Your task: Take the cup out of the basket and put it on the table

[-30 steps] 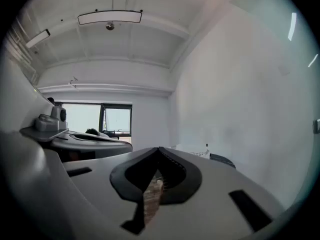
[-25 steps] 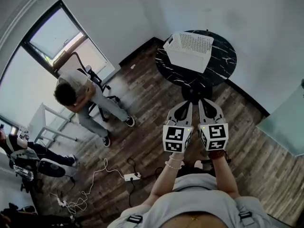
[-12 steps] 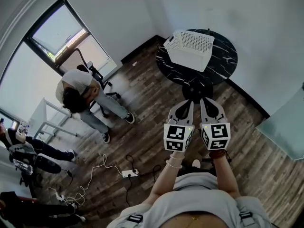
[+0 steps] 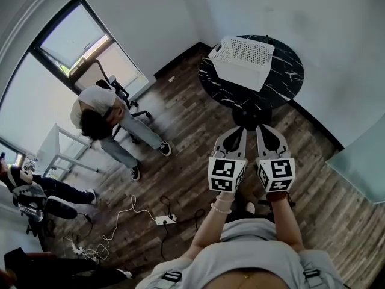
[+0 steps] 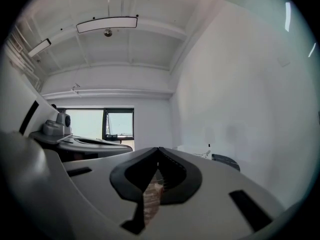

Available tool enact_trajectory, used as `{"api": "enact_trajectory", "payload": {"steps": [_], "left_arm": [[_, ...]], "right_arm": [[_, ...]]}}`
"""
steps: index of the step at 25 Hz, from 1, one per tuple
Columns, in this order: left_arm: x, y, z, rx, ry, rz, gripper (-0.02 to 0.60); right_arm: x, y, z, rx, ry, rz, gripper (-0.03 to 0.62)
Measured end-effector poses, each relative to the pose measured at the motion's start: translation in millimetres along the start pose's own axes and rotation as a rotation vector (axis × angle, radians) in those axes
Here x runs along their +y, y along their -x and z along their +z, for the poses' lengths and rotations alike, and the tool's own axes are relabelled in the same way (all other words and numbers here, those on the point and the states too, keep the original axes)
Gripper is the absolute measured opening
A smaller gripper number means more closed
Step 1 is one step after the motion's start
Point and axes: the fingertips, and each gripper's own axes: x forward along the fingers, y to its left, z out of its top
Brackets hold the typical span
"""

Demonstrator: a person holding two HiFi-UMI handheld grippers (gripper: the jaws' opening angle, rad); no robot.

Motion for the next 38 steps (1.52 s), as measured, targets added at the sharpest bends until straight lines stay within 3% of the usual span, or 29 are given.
{"api": "enact_trajectory", "payload": {"steps": [9, 25, 38], "left_arm": [[39, -39, 10, -0.014, 0.006, -0.036, 0.006], [111, -112, 8, 0.009, 0.005, -0.155, 0.006], [128, -130, 1, 0.021, -0.002, -0.261, 0.006]], "right_arm": [[-8, -49, 12, -0.036, 0.011, -0.040, 0.011], [-14, -151, 1, -0.009, 0.012, -0.116, 0.011], [-16, -168, -8, 0.001, -0.001, -0.223, 0.011]]}}
